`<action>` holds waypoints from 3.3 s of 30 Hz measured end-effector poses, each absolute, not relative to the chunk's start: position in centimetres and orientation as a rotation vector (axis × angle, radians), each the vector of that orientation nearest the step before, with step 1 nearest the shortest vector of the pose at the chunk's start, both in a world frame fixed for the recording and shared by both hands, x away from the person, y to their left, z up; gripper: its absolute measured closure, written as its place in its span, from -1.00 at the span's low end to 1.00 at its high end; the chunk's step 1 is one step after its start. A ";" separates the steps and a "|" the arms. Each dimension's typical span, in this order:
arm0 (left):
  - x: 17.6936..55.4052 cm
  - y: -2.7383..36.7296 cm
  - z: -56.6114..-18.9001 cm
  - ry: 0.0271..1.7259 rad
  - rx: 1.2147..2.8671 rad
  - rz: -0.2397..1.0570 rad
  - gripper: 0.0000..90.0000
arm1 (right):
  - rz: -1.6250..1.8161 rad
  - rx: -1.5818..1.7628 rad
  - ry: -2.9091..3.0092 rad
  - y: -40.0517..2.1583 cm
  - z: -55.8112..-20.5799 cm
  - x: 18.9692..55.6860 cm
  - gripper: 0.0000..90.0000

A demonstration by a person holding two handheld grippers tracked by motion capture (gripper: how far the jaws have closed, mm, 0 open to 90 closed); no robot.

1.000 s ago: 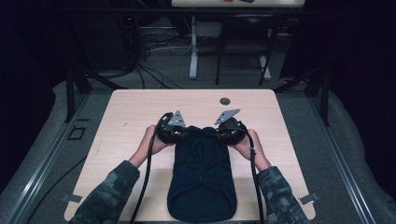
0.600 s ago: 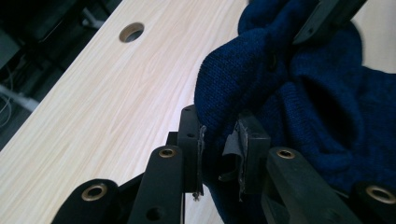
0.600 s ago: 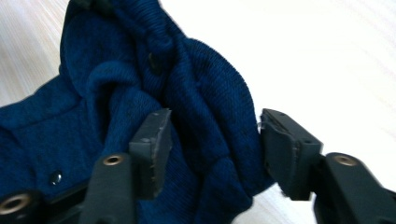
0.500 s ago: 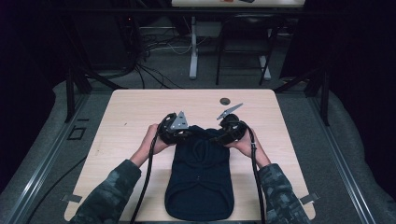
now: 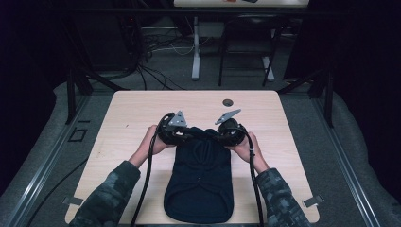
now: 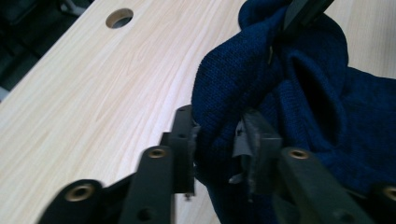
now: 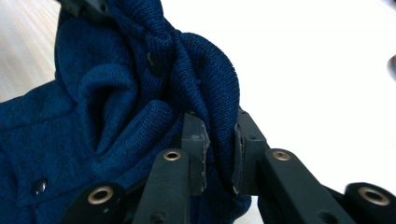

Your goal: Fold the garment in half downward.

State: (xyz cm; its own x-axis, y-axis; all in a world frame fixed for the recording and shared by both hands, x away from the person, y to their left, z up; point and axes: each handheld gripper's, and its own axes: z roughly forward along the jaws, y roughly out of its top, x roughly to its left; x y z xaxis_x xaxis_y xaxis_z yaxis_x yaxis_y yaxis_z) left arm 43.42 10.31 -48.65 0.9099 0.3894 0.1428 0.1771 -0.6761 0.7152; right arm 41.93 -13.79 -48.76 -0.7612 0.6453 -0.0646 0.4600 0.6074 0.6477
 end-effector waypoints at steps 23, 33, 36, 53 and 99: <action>42.3 9.7 -46.6 0.415 2.200 0.725 0.64 | 0.841 0.650 2.299 -12.3 -45.4 39.9 0.71; 40.7 8.7 -46.6 0.311 2.182 0.898 0.65 | 0.877 0.696 2.379 -13.3 -45.3 39.1 0.59; 40.5 8.6 -46.8 0.302 2.189 0.884 0.65 | 0.864 0.702 2.391 -13.5 -45.8 39.0 0.47; 40.0 9.3 -47.2 0.339 2.240 0.717 0.53 | 0.899 0.740 2.441 -13.8 -47.2 38.6 0.59; 36.6 11.4 -50.0 0.393 2.298 0.441 0.48 | 0.980 0.655 2.506 -13.6 -48.7 34.4 0.60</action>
State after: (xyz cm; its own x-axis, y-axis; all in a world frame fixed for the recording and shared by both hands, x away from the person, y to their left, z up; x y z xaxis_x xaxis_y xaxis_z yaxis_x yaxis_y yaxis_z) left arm 36.63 11.44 -50.01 0.8935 0.4047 0.1947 0.1461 -0.6719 0.7261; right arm 34.41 -13.61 -48.65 -0.8236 0.5421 -0.1670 0.2850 0.6501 0.7044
